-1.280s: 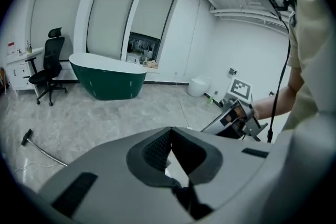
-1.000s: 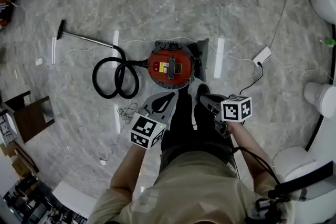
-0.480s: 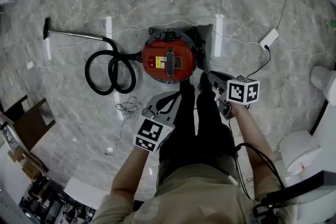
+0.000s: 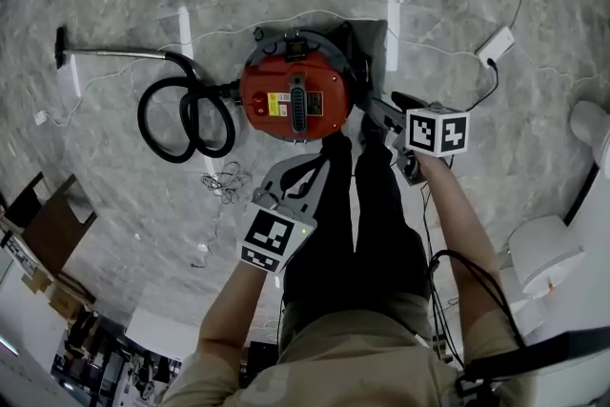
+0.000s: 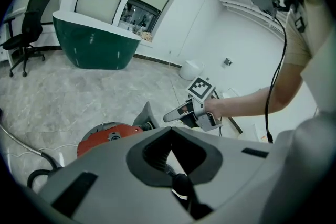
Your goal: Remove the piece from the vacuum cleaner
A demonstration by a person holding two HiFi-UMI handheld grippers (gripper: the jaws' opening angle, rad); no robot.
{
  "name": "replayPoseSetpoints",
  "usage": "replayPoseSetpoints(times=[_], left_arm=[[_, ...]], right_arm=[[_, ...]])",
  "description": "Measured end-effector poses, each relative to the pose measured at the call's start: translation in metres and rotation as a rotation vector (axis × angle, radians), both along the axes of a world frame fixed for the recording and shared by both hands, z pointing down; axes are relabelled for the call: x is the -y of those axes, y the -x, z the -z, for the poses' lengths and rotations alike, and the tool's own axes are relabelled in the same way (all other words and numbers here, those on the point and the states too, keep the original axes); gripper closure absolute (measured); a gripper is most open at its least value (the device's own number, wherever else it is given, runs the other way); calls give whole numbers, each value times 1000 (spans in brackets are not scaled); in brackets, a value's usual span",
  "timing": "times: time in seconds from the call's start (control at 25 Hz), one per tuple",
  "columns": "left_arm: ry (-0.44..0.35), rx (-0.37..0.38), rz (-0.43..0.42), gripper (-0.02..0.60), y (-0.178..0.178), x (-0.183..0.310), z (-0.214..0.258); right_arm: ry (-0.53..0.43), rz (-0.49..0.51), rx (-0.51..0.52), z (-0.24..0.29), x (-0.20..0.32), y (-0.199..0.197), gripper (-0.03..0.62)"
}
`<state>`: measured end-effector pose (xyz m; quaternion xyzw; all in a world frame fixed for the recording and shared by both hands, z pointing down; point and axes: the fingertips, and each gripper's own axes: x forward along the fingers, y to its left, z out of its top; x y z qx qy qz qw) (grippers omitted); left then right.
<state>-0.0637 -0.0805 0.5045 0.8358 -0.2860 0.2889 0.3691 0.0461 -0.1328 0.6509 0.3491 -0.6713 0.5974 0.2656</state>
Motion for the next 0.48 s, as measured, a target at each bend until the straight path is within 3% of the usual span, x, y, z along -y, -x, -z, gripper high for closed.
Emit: replayPoseSetpoints(times=[0.16, 0.48], left_arm=[[14, 20, -45, 585, -8, -6, -20], [25, 52, -59, 585, -10, -1, -47]], right_arm=[[-10, 83, -118, -45, 6, -8, 364], [50, 205, -224, -107, 6, -4, 363]])
